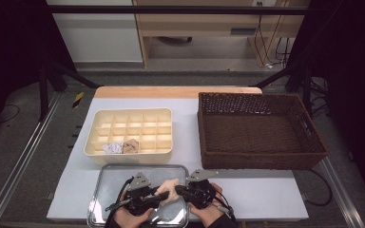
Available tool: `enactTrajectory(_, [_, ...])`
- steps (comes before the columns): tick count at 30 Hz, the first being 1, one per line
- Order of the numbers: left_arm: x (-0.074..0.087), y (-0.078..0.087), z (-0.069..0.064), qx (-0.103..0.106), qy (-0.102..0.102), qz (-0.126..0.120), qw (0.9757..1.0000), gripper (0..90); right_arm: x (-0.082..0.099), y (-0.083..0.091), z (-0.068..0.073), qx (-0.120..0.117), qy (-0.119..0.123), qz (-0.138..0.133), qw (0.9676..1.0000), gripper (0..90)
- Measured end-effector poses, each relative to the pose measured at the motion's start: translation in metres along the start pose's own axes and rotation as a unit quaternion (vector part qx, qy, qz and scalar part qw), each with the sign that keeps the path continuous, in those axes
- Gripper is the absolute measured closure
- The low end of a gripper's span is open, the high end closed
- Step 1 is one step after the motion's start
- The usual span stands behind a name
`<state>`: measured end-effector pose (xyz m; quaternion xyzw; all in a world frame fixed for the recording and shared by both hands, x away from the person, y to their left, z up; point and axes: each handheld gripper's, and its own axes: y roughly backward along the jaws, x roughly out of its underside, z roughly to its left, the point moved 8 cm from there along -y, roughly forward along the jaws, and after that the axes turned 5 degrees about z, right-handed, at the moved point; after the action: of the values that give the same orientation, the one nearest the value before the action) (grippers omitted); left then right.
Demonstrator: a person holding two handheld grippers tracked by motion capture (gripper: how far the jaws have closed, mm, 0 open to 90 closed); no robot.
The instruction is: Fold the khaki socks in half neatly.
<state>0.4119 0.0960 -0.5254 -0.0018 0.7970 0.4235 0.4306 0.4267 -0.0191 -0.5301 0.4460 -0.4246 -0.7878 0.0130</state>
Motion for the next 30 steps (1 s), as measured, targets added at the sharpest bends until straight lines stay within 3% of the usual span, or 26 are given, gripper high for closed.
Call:
enactTrajectory(5, [0.001, -0.002, -0.001, 0.000, 0.003, 0.007, 1.0000, 62.6, 0.000, 0.000, 0.000, 0.000, 0.000, 0.000, 1.0000, 87.7])
enactTrajectory(13, [-0.001, 0.002, -0.002, 0.007, 0.014, 0.005, 0.9999, 73.4, -0.002, 0.003, -0.002, -0.001, 0.000, -0.003, 1.0000, 84.0])
enactTrajectory(19, [-0.008, 0.012, -0.007, 0.025, 0.013, 0.001, 0.9996, 75.2, -0.016, 0.023, -0.006, -0.003, 0.001, -0.044, 0.9990, 79.2])
enactTrajectory(24, [-0.013, 0.020, -0.004, 0.018, 0.010, -0.006, 0.9998, 75.2, -0.023, 0.042, -0.020, 0.018, -0.011, -0.079, 0.9966, 73.1])
enactTrajectory(30, [-0.024, 0.038, 0.002, 0.005, 0.002, -0.026, 0.9996, 75.1, -0.013, 0.050, -0.040, 0.064, -0.009, -0.074, 0.9952, 66.5])
